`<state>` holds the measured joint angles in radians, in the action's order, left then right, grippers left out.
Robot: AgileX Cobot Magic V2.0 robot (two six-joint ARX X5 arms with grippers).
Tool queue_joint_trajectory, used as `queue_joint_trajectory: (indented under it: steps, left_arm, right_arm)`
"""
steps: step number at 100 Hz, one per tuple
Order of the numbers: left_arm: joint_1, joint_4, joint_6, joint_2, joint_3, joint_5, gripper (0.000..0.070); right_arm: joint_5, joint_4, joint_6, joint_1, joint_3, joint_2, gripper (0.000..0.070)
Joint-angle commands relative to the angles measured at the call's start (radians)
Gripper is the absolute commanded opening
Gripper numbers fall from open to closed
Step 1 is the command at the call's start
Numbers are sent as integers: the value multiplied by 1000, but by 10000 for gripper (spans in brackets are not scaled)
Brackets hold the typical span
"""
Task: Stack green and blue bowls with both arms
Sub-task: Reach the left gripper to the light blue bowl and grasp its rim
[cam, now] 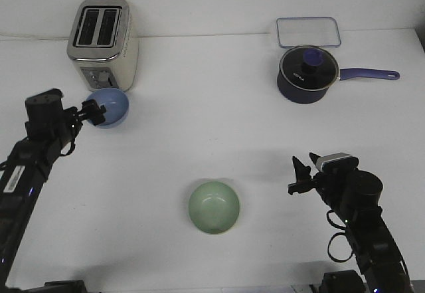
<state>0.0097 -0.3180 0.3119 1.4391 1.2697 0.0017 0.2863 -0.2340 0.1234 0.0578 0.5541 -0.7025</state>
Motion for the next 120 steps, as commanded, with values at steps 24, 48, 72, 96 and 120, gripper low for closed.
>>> queue_joint_trajectory:
  steps: [24,48,72,96,120]
  left_arm:
    - [83,-79,-37,305,219,23,535]
    - [117,-31,-35,453,224,97,535]
    - [114,26,-31,546,224,113,535]
    - [114,28,-35,551,224,127,11]
    - [114,-39,-55,467,224,233,13]
  right_arm:
    - [2,17,3,1,1,-3,329]
    - [2,16,3,1,1,-3,329]
    - [2,15,3,1,1,-4,329]
    - [2,13,3,1,1,-4,329]
    - [2,13,3,1,1,-4,329]
